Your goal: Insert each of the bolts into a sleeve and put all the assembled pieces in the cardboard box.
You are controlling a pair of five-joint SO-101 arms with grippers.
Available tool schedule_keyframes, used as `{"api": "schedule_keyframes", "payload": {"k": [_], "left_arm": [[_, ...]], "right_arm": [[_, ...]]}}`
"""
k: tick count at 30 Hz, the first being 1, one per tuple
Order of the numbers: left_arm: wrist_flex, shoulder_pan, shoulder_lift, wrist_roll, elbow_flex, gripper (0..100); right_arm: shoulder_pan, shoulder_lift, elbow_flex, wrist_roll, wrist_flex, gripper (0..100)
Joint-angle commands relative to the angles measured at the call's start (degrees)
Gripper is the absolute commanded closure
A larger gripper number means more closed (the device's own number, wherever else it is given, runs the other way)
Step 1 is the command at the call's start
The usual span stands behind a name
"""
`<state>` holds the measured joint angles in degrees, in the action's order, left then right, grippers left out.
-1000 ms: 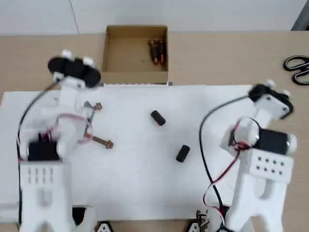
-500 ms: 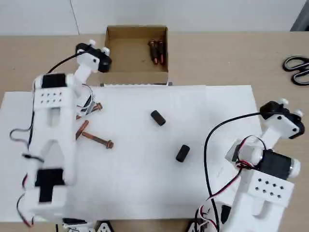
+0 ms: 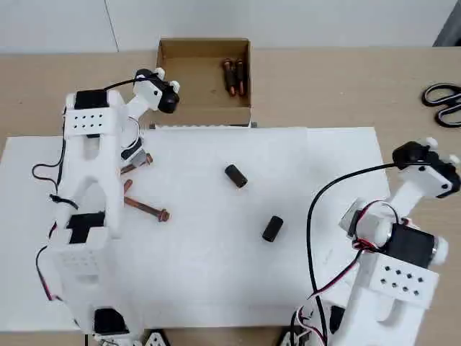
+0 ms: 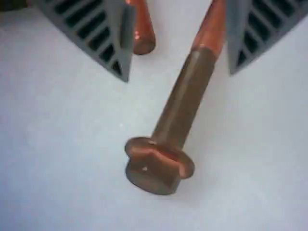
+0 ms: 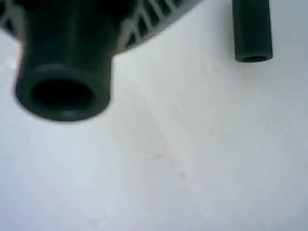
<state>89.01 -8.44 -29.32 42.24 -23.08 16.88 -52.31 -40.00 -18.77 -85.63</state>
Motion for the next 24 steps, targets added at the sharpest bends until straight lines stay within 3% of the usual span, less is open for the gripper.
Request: {"api": "schedule_keyframes", "payload": {"k": [1,14,20,24], "left_arm": [[0.44,0.44,-1.76,0.62,-4.44,87],[0.26,0.35,-15.21,0.79,-11.47,87],[0.44,0.35,-19.78,0.70,-15.69,99],[1.41,0.35,-20.48,0.70,-16.84,99]], "right_arm": [[0.31,-1.01,0.18,0.35,0.84,99.6],[0.31,-1.01,0.18,0.35,0.84,99.6],[0.22,-1.36,0.18,0.35,0.84,99.6],[0.22,-1.45,0.26,0.35,0.84,99.6]]}}
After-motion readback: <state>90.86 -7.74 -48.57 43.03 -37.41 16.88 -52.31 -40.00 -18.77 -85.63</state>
